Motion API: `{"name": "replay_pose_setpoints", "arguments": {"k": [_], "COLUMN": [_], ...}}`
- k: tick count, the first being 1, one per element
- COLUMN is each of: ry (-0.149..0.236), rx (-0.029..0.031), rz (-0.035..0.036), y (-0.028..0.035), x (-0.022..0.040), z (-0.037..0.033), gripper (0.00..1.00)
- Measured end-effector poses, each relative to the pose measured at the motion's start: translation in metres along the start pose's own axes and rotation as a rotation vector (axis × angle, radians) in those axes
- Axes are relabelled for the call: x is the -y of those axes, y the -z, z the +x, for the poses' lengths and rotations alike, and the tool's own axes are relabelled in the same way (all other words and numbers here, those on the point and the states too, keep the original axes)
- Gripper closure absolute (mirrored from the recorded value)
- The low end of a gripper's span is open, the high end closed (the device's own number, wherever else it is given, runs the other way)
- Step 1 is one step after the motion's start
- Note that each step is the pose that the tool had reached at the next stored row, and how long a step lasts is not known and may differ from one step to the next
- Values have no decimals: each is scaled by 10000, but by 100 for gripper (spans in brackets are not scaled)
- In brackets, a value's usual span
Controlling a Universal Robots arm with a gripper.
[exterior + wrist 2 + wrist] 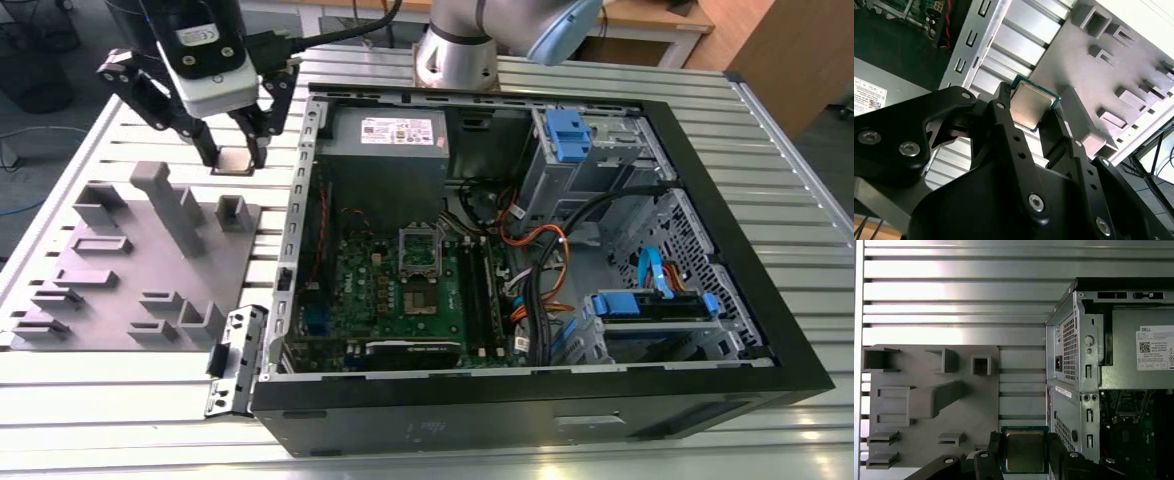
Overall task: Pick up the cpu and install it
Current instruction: 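Pick up the cpu and move it towards the insertion slot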
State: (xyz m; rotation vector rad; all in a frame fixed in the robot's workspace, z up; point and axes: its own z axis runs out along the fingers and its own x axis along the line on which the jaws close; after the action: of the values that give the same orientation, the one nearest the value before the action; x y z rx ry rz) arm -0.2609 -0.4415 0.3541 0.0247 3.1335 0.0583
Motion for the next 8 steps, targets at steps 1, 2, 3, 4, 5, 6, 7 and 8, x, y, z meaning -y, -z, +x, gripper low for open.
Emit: {"name": "replay_pose_setpoints", "arguments": {"k": [1,2,3,4,5,6,7,8], "ry": [1,0,1,2,2,1,1,0], "rx": [0,0,0,0,0,0,0,0], "rz": [-1,0,0,0,0,0,0,0], "y": [-1,-1,-1,-1,-1,-2,-2,-2], "x": [0,-1,-1,-1,-2,-2,-3,-3], "z": [-27,-53,-81,-109,-136,-163,-190,-217], "gripper": [53,53,53,53,53,53,53,53]}}
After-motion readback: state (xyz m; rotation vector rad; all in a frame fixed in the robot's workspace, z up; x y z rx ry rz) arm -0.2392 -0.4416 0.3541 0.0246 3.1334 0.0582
